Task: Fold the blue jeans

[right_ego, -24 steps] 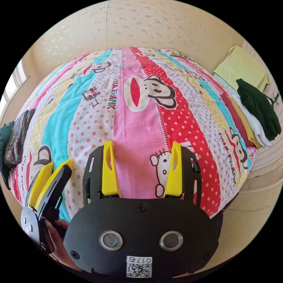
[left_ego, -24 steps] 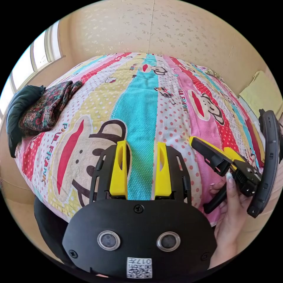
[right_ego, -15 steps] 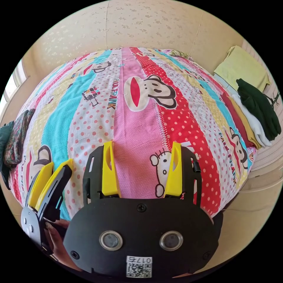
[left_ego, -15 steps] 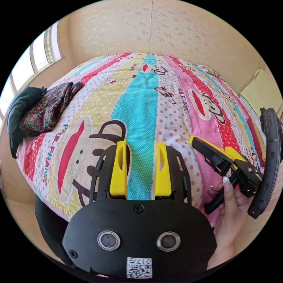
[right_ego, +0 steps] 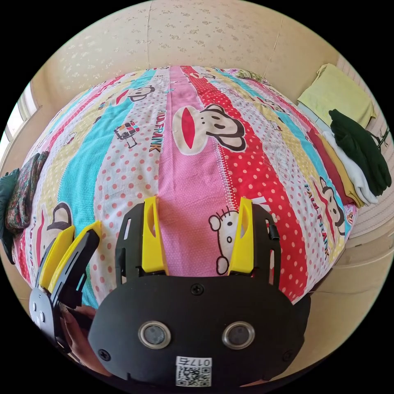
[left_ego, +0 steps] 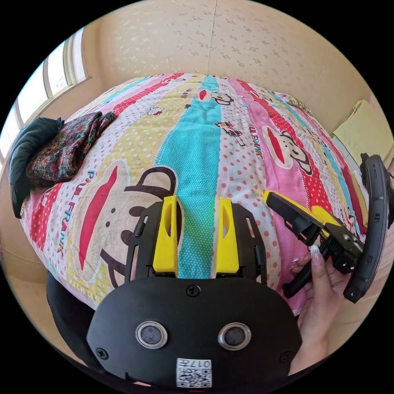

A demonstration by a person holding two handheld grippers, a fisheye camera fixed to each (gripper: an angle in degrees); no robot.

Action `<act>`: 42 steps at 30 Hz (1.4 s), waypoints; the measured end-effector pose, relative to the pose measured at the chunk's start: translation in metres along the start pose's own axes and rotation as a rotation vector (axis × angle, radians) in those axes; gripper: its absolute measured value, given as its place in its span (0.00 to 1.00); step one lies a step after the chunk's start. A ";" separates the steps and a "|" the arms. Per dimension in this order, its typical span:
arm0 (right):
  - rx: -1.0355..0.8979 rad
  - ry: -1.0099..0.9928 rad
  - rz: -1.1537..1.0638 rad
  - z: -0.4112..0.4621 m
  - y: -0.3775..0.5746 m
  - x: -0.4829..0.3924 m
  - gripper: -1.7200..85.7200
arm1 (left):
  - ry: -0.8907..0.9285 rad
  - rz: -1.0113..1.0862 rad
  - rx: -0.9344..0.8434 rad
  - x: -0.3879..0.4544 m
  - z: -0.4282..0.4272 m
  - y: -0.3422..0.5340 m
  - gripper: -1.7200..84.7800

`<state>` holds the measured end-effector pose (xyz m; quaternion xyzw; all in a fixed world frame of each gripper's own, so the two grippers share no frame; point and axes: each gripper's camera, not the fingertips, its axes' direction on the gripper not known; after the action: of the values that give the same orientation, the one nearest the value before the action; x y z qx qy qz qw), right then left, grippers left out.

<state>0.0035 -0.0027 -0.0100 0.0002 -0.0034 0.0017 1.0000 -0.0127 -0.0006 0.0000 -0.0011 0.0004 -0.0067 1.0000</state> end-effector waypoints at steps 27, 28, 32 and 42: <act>-0.012 -0.003 0.000 -0.002 -0.002 0.000 0.31 | 0.096 -0.129 0.003 -0.042 0.002 -0.003 0.12; -0.012 -0.003 0.000 -0.002 -0.002 0.000 0.31 | 0.094 -0.126 -0.002 -0.041 0.002 -0.004 0.12; -0.016 -0.004 0.000 -0.001 -0.003 0.000 0.31 | 0.075 -0.115 -0.018 -0.038 0.004 -0.007 0.12; -0.015 -0.003 0.000 0.000 -0.003 -0.001 0.31 | 0.026 -0.089 -0.024 -0.024 0.005 -0.010 0.12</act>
<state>0.0030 -0.0057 -0.0104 -0.0073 -0.0048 0.0015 1.0000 -0.0368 -0.0103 0.0050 -0.0131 0.0134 -0.0512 0.9985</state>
